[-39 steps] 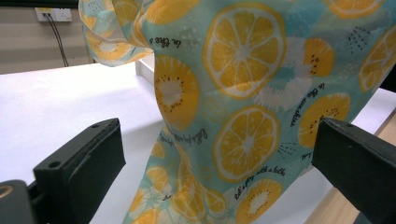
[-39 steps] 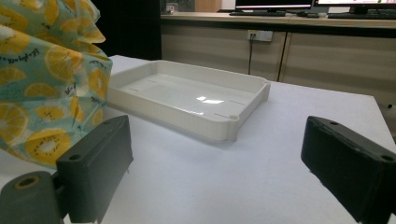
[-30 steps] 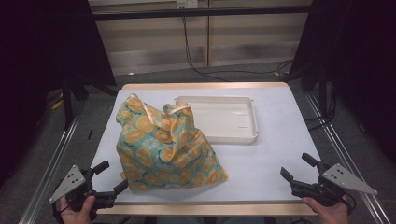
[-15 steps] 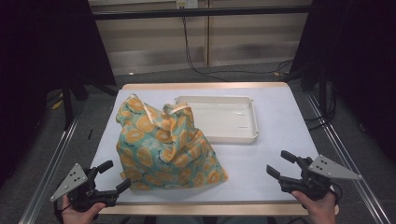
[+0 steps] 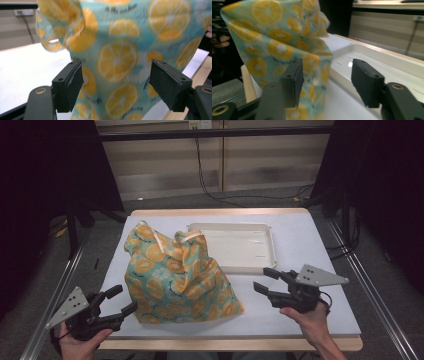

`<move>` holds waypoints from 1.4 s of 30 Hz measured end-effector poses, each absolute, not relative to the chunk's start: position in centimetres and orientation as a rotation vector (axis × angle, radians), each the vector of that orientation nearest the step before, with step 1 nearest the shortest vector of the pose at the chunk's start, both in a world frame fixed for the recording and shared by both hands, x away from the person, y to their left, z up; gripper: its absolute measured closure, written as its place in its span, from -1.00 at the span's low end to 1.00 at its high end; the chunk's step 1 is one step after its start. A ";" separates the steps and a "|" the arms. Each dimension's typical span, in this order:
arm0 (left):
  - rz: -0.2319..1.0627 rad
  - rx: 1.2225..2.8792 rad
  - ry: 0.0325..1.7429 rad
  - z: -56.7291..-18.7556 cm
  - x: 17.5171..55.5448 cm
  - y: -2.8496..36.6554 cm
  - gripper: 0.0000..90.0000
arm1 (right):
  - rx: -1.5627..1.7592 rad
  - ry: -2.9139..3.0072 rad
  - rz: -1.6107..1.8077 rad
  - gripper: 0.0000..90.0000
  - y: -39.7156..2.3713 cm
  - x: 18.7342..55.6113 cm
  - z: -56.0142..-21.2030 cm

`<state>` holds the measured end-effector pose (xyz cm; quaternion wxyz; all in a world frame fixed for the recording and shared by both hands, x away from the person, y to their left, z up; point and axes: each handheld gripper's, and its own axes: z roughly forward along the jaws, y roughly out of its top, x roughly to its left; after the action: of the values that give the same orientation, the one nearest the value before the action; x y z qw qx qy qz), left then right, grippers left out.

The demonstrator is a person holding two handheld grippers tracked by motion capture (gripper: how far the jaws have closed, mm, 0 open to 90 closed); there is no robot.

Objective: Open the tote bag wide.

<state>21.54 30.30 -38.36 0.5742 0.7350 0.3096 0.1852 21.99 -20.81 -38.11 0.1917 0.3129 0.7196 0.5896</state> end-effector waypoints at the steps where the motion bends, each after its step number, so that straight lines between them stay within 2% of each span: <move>1: 0.426 1.721 0.711 -38.1 21.7 30.3 -0.27 | 0.855 2.040 1.673 0.02 -20.1 22.5 -37.7; 5: 0.428 1.682 0.699 -37.2 22.7 30.8 -0.04 | 0.804 2.072 1.693 0.06 -18.2 24.1 -36.7; 8: 0.428 1.678 0.686 -36.6 23.6 31.3 0.02 | 0.790 2.101 1.712 0.04 -16.7 25.6 -36.2; 10: 0.422 1.671 0.676 -36.3 24.1 31.4 0.16 | 0.779 2.114 1.731 0.00 -15.5 26.6 -36.3; 15: 0.395 1.675 0.654 -35.6 25.6 31.5 0.22 | 0.770 2.122 1.759 -0.06 -14.6 27.7 -35.8; 19: 0.375 1.674 0.660 -35.1 26.7 31.5 0.22 | 0.742 2.125 1.765 -0.16 -13.5 29.1 -34.1; 27: 0.379 1.654 0.677 -33.5 29.2 31.6 0.09 | 0.691 2.142 1.784 -0.28 -11.6 30.7 -31.9; 38: 0.325 1.658 0.747 -33.6 33.0 30.9 -0.30 | 0.602 2.212 1.789 -0.46 -7.7 33.4 -29.7; 42: 0.323 1.685 0.750 -33.8 33.7 30.3 -0.25 | 0.573 2.231 1.789 -0.43 -6.8 33.6 -29.5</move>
<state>33.68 30.32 -33.85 0.5928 0.7248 0.3224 0.1387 33.64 -6.77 -29.49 0.1123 0.1952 0.7600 0.6096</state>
